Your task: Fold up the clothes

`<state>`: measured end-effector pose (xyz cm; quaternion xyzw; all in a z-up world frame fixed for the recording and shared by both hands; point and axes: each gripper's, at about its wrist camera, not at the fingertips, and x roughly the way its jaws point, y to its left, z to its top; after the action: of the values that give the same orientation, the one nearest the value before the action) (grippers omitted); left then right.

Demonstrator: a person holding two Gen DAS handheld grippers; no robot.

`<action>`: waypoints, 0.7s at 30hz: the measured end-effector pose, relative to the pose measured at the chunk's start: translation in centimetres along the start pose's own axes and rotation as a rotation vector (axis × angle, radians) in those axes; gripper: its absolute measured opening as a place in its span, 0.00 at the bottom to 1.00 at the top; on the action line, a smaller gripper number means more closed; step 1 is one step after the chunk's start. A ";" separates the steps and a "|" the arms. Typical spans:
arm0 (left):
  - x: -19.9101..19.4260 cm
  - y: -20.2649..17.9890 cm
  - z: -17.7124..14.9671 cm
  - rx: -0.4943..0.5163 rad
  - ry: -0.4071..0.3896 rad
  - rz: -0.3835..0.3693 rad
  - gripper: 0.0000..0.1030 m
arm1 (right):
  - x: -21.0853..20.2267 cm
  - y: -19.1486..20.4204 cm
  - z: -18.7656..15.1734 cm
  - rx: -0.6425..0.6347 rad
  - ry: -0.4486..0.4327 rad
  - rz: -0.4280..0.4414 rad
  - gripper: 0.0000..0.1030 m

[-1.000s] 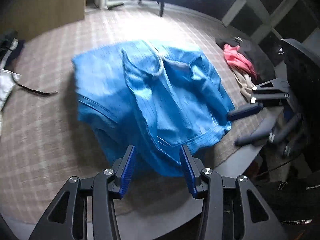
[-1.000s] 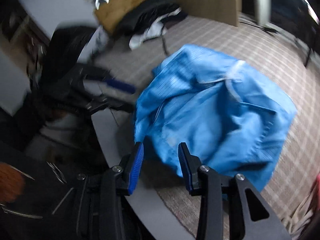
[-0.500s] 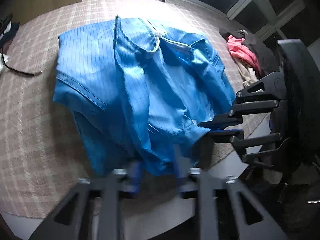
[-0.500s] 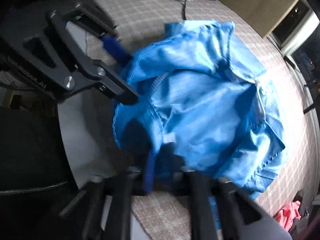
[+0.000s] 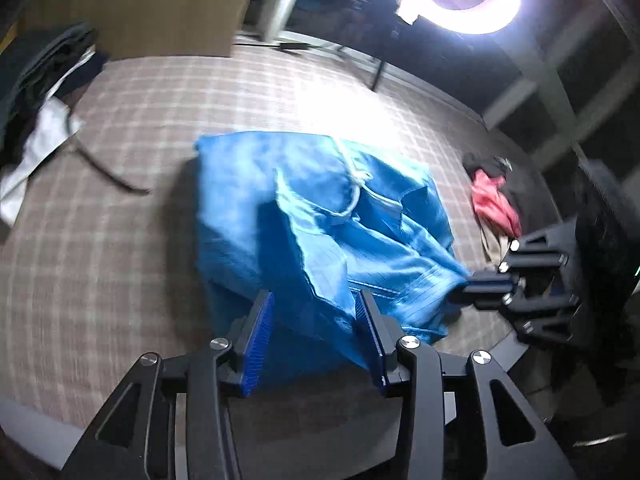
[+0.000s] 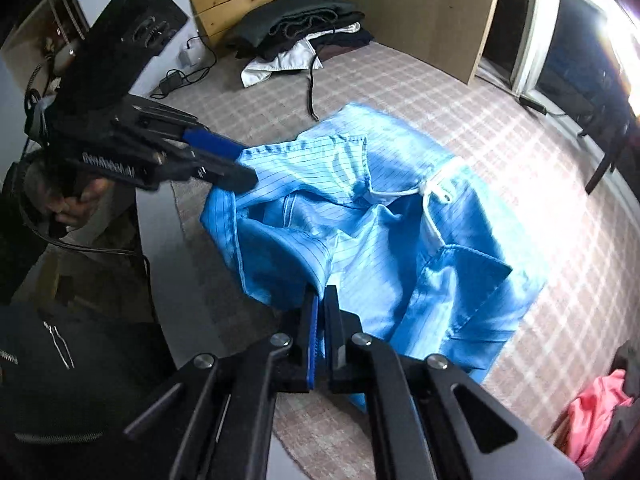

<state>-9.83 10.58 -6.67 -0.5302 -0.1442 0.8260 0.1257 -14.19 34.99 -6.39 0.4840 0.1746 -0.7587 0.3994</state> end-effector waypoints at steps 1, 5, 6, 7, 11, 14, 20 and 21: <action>-0.2 -0.3 -0.3 -0.007 0.005 0.019 0.41 | 0.3 0.4 -0.1 -0.005 -0.003 -0.010 0.02; -0.4 -0.8 -1.7 -0.091 0.044 0.095 0.54 | 1.6 1.8 0.6 -0.044 -0.005 -0.018 0.02; -0.3 -0.8 -2.1 -0.124 0.053 0.107 0.55 | 2.7 2.2 0.9 -0.055 -0.001 -0.015 0.02; 0.0 -0.7 -2.4 -0.156 0.063 0.115 0.55 | 3.4 2.5 0.9 -0.071 0.002 -0.019 0.02; 1.5 -0.8 -3.5 -0.249 0.108 0.139 0.55 | 3.7 3.7 0.0 -0.116 0.005 -0.013 0.03; 2.9 -1.4 -3.5 -0.266 0.121 0.151 0.52 | 4.0 4.2 0.0 -0.144 0.005 -0.010 0.03; 3.8 -0.5 -4.5 -0.309 0.120 0.115 0.26 | 4.5 4.0 -0.5 -0.174 0.010 -0.002 0.03; 3.8 -0.3 -4.6 -0.314 0.115 0.110 0.25 | 4.5 3.9 -0.6 -0.175 0.013 0.001 0.03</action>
<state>-7.16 12.72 -11.53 -0.5966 -0.2348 0.7674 0.0039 -11.71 30.99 -10.12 0.4521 0.2426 -0.7374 0.4393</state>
